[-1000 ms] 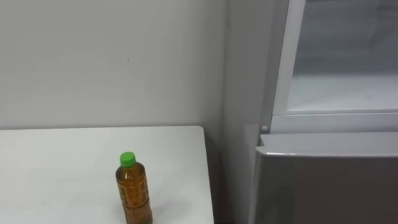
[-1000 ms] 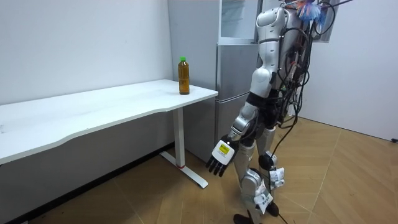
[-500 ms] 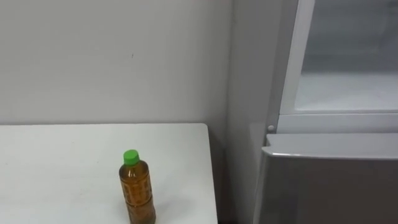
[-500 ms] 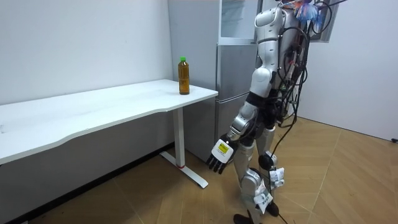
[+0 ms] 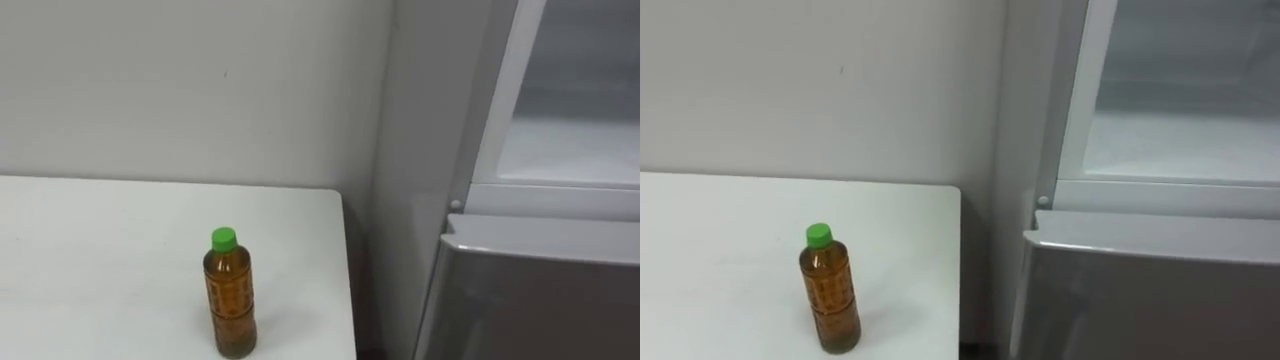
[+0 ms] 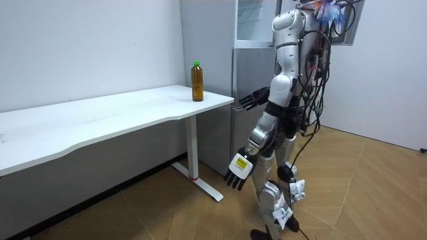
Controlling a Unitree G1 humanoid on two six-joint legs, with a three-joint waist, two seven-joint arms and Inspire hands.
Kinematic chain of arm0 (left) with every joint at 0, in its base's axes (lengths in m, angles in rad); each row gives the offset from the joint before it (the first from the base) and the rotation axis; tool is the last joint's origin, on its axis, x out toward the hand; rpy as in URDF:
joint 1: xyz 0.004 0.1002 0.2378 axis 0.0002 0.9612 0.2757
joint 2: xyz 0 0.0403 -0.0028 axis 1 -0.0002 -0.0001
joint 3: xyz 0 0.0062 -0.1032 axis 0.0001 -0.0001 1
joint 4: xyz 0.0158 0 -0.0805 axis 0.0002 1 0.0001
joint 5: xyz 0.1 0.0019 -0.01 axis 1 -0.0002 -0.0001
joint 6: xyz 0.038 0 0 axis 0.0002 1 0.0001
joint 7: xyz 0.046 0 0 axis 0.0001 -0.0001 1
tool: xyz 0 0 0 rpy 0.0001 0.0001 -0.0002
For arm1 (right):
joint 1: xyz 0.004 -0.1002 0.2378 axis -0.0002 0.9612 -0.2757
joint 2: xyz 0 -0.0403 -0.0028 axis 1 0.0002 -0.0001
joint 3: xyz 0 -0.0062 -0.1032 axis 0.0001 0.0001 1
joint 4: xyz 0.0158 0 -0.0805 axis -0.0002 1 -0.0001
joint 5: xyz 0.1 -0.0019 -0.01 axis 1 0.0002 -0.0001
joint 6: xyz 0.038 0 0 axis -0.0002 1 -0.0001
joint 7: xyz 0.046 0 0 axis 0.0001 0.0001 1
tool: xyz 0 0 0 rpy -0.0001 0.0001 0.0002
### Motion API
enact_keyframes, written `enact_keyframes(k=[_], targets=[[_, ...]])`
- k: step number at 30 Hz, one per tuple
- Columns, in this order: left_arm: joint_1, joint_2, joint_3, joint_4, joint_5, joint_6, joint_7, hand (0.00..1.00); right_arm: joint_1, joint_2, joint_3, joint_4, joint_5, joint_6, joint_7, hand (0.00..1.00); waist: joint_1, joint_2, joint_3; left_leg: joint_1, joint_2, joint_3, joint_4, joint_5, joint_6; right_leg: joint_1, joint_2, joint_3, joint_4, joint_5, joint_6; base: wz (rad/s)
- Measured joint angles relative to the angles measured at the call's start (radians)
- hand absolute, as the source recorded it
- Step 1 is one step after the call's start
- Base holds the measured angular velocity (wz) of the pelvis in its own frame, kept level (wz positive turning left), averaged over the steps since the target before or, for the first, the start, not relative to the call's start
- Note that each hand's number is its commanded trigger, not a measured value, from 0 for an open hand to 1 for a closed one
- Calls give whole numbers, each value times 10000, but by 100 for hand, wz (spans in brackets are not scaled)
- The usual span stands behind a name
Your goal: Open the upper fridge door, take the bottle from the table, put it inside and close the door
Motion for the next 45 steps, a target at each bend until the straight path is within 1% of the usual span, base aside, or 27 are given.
enact_keyframes(k=[1,5,6,7,9,11,13,16,20,22,26,30,35,38,41,43,45], targets=[[11,-3,-64,19,8,33,0,0,-9,-26,31,-502,2,38,12,0,44,74,42,1,9,-7,1,0,0,-10,-1,2,33,0,-1,0],[-39,-17,-81,31,164,179,-2,0,-233,-34,48,-2011,18,-6,341,0,276,117,13,-12,41,-4,13,0,-1,-74,1,1,141,-2,-3,2],[-32,-16,-81,33,282,237,-5,0,-380,-34,40,-2389,31,-5,440,0,287,116,3,-55,31,-96,57,0,-1,-67,-3,-75,142,-2,-3,13],[-33,-13,-81,33,315,274,-6,0,-453,-34,41,-2542,61,-6,468,0,299,117,0,-83,21,-90,86,0,-1,-62,-12,-122,145,-2,-3,15],[-15,-12,-86,16,398,457,-13,0,-745,-37,54,-3001,124,2,552,0,365,99,-51,-116,9,-94,112,3,5,-60,-59,-226,145,-2,-2,8],[-12,-6,-73,15,504,546,-15,0,-906,-37,52,-3160,122,2,613,0,464,78,-81,-112,5,-99,145,8,13,-37,-74,-226,146,-2,-2,4],[-25,15,-74,23,539,557,-15,0,-1024,-33,52,-3226,170,17,654,0,531,54,-96,-123,1,-142,165,9,14,-23,-76,-250,143,-1,-1,5],[6,22,-76,76,568,570,-33,0,-1195,-31,50,-3412,502,17,801,0,589,57,-95,-121,3,-211,180,17,28,-10,-86,-309,144,1,0,1],[-5,49,-123,18,564,644,-131,0,-1428,-31,61,-3483,565,16,799,0,641,78,-82,-150,6,-293,260,17,34,20,-87,-388,156,7,-9,5],[-18,57,-175,-34,565,661,-132,0,-1547,-18,62,-3483,563,20,701,0,686,88,-72,-180,1,-305,286,12,39,13,-98,-395,175,10,-12,2],[-103,79,-271,-74,569,731,-132,0,-2184,-13,105,-3484,564,37,251,0,797,81,-57,-216,1,-335,263,9,42,-20,-99,-426,243,9,-13,0],[-136,115,-275,-74,567,732,-132,0,-2756,-15,550,-3483,925,30,-115,0,870,-10,-5,-178,8,-350,307,10,44,23,-71,-402,241,10,-13,0],[-224,135,-279,-75,582,732,-131,0,-2835,-20,886,-3483,1243,30,-368,0,1054,-48,-5,-190,15,-373,307,7,51,20,-73,-412,241,11,-11,0],[-210,154,-305,-77,831,732,-123,0,-2867,-19,987,-3483,1214,30,-640,0,1059,-45,-3,-252,9,-443,305,2,59,18,-77,-535,241,13,-7,8],[-228,145,-386,-171,1311,736,-74,0,-3080,-19,1011,-3472,1197,30,-1202,0,1057,-25,2,-360,-2,-611,331,1,61,15,-88,-697,201,14,-6,14],[-233,140,-395,-235,1620,779,-51,0,-3210,-15,1022,-3458,1148,21,-1541,0,1096,-9,1,-368,-5,-666,332,2,60,61,-86,-787,153,14,-6,12],[-212,88,-394,-267,1879,914,-30,0,-3329,12,1090,-3393,1092,21,-1921,0,1156,21,3,-350,-6,-692,328,3,58,102,-78,-807,131,13,-5,5]])
